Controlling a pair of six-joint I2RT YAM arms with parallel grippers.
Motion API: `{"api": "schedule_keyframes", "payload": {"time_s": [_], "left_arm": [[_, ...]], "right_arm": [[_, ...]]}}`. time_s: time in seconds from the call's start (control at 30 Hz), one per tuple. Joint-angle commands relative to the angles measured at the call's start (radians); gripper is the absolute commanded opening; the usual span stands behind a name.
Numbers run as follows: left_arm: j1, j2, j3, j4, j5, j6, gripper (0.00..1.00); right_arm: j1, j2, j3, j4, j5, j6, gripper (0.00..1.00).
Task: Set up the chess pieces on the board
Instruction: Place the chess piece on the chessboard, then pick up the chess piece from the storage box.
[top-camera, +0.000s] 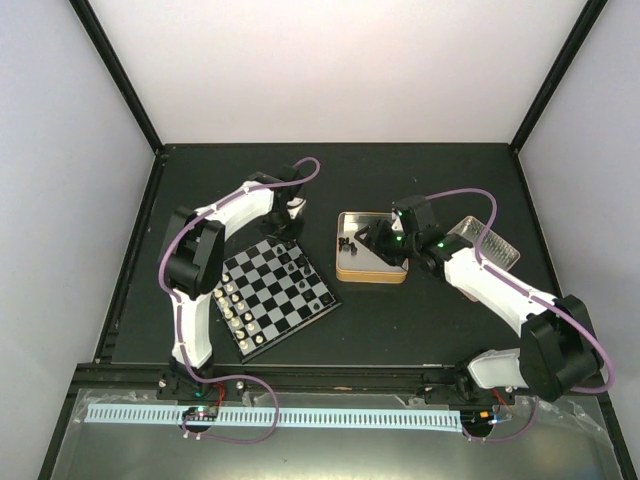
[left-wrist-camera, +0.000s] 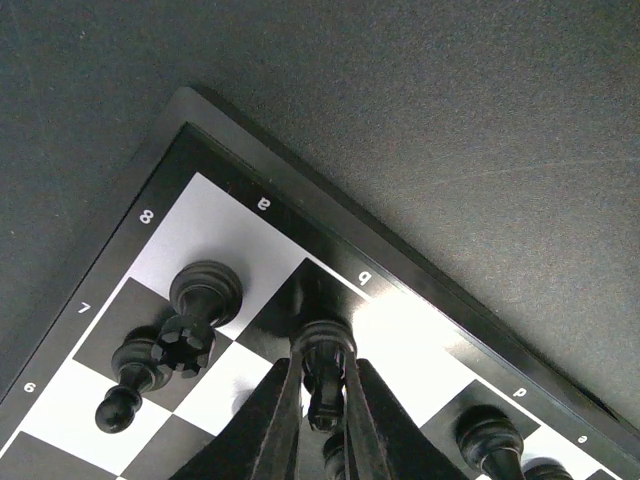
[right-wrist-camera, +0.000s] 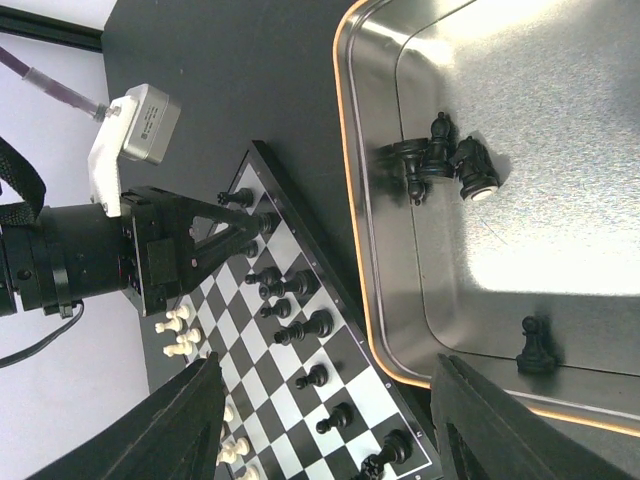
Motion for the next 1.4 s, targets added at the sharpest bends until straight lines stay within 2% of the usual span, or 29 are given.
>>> {"api": "schedule_keyframes", "payload": {"time_s": [0.0, 0.3, 0.63, 0.87, 1.13, 1.37], "left_arm": [[0.009, 0.014, 0.043, -0.03, -0.018, -0.01, 0.14], [0.009, 0.014, 0.047, -0.028, -0.041, -0.007, 0.1], [0.009, -0.032, 0.05, -0.032, 0.039, 0.005, 0.23], [0.009, -0.114, 0.043, -0.024, 0.073, -0.009, 0.25], [0.019, -0.299, -0.05, 0.065, 0.075, -0.045, 0.29], [0.036, -0.596, -0.269, 0.258, 0.06, -0.081, 0.36]], "right_arm": [[-0.004, 0.003, 0.016, 0.014, -0.005, -0.009, 0.57], [-0.005, 0.008, 0.015, 0.017, -0.007, -0.007, 0.57], [-0.005, 0.009, 0.015, 0.013, 0.003, -0.02, 0.57], [-0.006, 0.023, 0.036, -0.013, 0.026, -0.068, 0.57], [-0.004, 0.098, 0.136, -0.116, 0.115, -0.279, 0.57], [0.008, 0.278, 0.272, -0.246, 0.2, -0.495, 0.56]]}}
